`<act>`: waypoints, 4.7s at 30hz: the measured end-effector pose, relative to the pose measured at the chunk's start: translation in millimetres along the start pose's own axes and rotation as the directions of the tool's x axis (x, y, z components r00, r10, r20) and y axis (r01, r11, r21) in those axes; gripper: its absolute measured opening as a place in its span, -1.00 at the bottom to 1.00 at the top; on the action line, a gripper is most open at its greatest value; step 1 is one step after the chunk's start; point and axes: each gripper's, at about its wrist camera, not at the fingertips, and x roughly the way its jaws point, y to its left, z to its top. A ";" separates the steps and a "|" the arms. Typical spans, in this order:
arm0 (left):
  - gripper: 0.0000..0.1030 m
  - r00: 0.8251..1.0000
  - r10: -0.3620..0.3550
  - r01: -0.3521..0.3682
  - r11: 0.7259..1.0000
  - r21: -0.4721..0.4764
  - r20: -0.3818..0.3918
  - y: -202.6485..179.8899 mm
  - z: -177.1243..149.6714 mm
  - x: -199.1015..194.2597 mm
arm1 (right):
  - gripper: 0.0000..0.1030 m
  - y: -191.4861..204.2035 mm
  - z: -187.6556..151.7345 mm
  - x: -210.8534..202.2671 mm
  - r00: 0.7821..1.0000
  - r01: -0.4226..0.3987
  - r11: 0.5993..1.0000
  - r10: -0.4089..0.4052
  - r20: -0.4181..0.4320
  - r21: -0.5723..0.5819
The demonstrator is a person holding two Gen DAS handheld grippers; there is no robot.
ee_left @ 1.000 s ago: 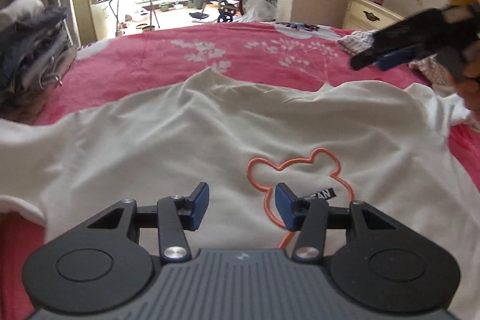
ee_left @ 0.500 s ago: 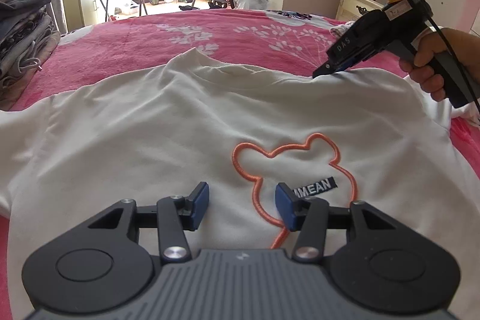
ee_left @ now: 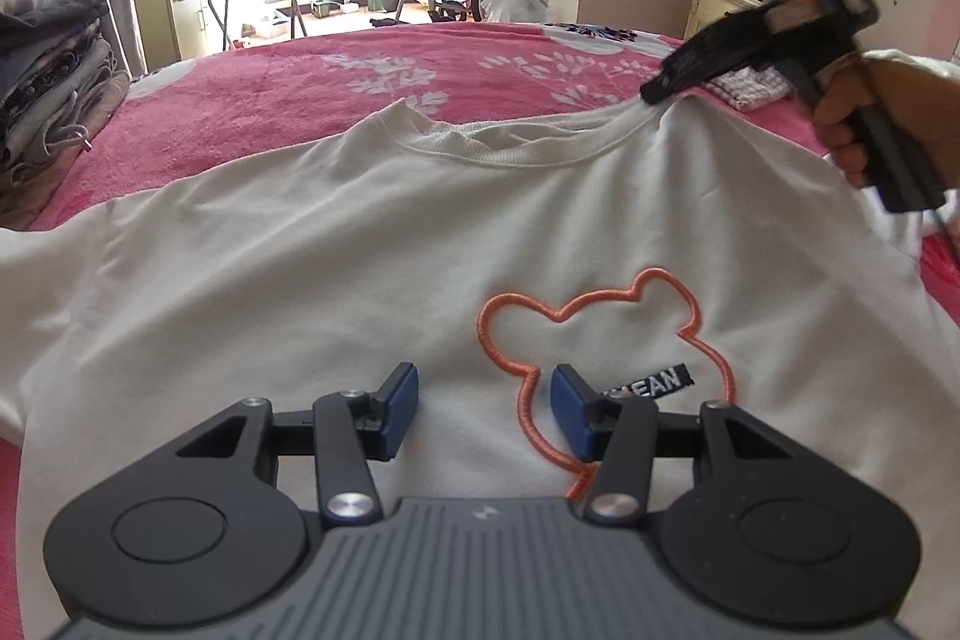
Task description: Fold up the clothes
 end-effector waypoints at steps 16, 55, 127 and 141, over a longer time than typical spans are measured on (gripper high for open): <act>0.03 1.000 0.002 -0.002 1.000 0.023 0.002 -0.6 1.4 0.7 | -0.86 11.8 7.6 -19.7 0.955 -0.291 0.937 0.297 -0.003 0.195; 0.06 0.999 0.028 -0.026 0.998 -0.049 0.040 12.6 11.6 -22.8 | -0.57 -198.6 -92.9 -188.5 0.988 0.142 0.772 -0.149 -0.041 0.619; 0.06 0.998 -0.019 0.032 0.970 -0.239 0.056 67.0 25.5 -90.7 | -0.40 171.7 -136.7 -265.8 0.856 -0.515 0.849 0.517 -0.008 -0.118; 0.34 0.991 -0.123 0.118 0.989 -0.085 -0.051 13.6 22.5 -45.3 | -0.04 9.3 -182.5 -345.5 0.849 -0.478 0.544 0.486 0.205 0.689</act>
